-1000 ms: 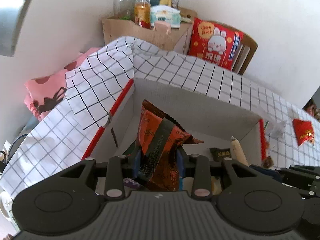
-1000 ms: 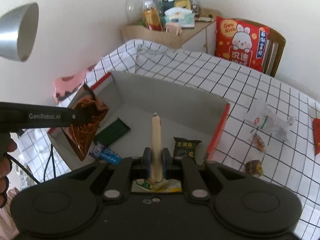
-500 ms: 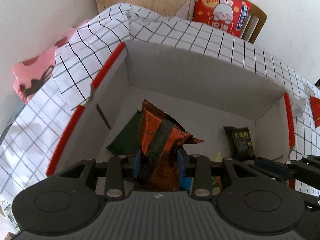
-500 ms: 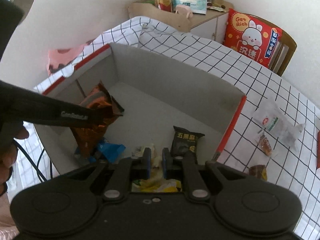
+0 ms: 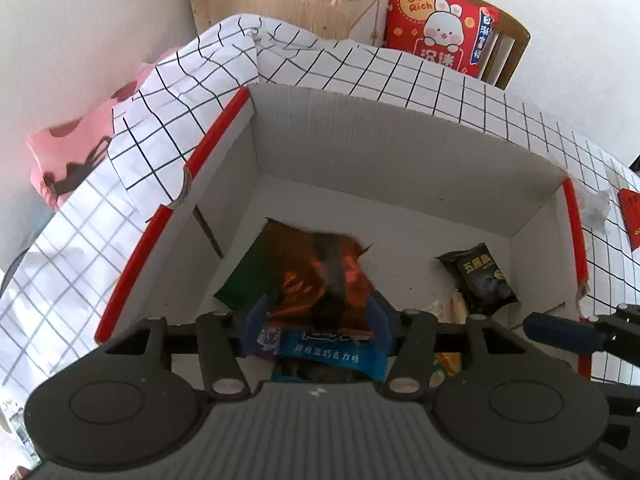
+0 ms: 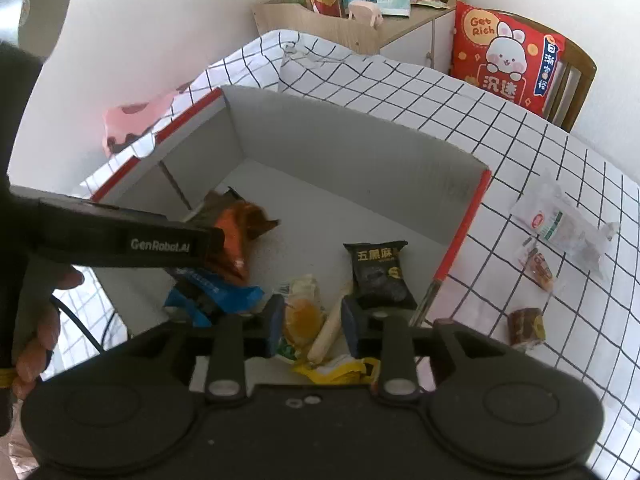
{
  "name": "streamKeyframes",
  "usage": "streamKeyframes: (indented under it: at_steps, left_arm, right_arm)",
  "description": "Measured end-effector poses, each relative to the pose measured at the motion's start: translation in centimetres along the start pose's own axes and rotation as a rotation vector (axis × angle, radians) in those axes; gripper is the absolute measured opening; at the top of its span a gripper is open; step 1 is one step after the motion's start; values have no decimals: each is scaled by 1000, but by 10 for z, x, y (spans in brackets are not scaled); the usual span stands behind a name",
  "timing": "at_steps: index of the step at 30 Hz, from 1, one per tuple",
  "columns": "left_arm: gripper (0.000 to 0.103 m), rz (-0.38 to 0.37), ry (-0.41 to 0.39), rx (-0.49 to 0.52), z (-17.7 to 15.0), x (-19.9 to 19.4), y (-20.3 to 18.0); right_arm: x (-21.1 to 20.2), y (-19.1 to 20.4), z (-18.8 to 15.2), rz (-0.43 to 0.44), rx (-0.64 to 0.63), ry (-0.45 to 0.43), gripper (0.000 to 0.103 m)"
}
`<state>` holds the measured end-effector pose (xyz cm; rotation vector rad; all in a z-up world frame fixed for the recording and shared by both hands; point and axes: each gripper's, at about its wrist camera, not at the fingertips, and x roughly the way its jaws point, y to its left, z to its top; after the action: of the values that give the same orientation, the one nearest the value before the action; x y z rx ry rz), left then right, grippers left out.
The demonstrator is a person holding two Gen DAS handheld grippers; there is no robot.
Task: Organize snacks
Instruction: 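Carry the foil bag and stick snack into the red box and open both tools, then withdraw both tools from the box toward the remaining snacks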
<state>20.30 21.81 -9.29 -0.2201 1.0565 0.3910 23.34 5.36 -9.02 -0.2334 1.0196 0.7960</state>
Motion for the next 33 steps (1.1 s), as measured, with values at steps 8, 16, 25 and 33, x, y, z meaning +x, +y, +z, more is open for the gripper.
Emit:
streamKeyframes:
  at_steps: [8, 16, 25, 33]
  left_arm:
    - [67, -15, -58, -7, -8, -24, 4]
    - [74, -48, -121, 9, -17, -52, 1]
    - [82, -118, -197, 28, -28, -87, -17]
    - [87, -184, -220, 47, -40, -102, -48]
  right_arm:
    - [-25, -3, -2, 21, 20, -51, 53]
    - [-52, -5, -7, 47, 37, -101, 76]
    - [-89, -14, -23, 60, 79, -146, 93]
    - [-124, -42, -49, 65, 141, -195, 103]
